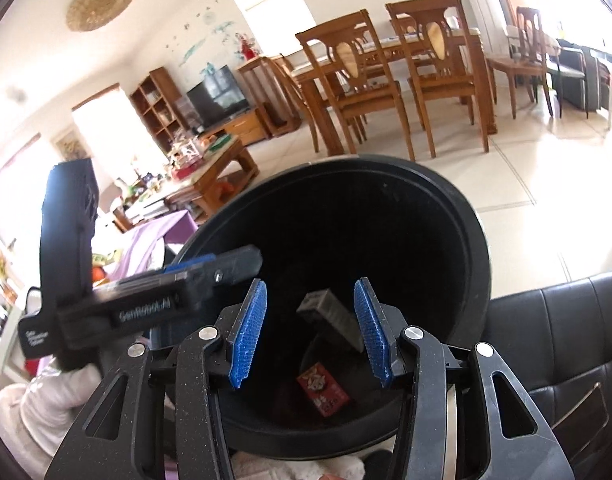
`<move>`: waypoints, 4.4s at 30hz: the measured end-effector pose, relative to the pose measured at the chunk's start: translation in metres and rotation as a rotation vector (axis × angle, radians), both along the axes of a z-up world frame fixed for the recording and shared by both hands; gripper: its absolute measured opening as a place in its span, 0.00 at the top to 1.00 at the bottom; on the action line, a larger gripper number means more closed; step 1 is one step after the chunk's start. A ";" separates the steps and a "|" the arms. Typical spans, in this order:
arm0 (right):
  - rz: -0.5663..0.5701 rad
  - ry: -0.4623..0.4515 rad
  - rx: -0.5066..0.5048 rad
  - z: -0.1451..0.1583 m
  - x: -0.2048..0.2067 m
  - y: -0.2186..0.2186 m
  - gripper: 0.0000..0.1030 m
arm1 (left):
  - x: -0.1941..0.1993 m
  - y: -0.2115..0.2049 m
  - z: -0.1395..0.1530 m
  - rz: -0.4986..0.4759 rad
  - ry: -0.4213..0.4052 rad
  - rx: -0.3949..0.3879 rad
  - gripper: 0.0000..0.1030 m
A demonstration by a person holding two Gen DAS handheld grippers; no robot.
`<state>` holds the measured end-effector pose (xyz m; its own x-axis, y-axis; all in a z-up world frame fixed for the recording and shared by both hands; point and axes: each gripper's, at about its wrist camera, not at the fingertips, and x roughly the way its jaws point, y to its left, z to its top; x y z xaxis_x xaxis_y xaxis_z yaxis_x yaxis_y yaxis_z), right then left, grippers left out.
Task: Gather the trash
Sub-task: 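Carry both cartons to the black bin and open both tools to drop them, then grasp the silver foil pouch with the left tool while the right tool grasps a beige packet, then carry the foil pouch and beige packet to the bin and release both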
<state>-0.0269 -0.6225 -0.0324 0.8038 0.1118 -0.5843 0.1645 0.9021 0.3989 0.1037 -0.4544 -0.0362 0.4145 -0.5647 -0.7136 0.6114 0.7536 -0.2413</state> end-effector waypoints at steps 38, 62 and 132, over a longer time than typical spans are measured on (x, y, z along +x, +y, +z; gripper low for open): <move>0.630 -0.118 -0.579 0.092 0.192 0.424 0.16 | -0.004 0.446 0.015 0.346 -0.188 0.419 0.05; 0.766 0.101 -0.594 0.019 0.338 0.516 0.94 | 0.036 0.470 -0.013 0.321 0.018 0.181 0.34; 0.015 -0.129 0.127 0.028 -0.003 0.032 0.46 | -0.050 0.128 0.027 -0.151 -0.016 -0.034 0.18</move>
<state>-0.0303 -0.5908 -0.0048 0.8687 0.1905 -0.4573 0.0918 0.8452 0.5265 0.0538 -0.3262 -0.0093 0.3339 -0.6452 -0.6872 0.7213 0.6442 -0.2544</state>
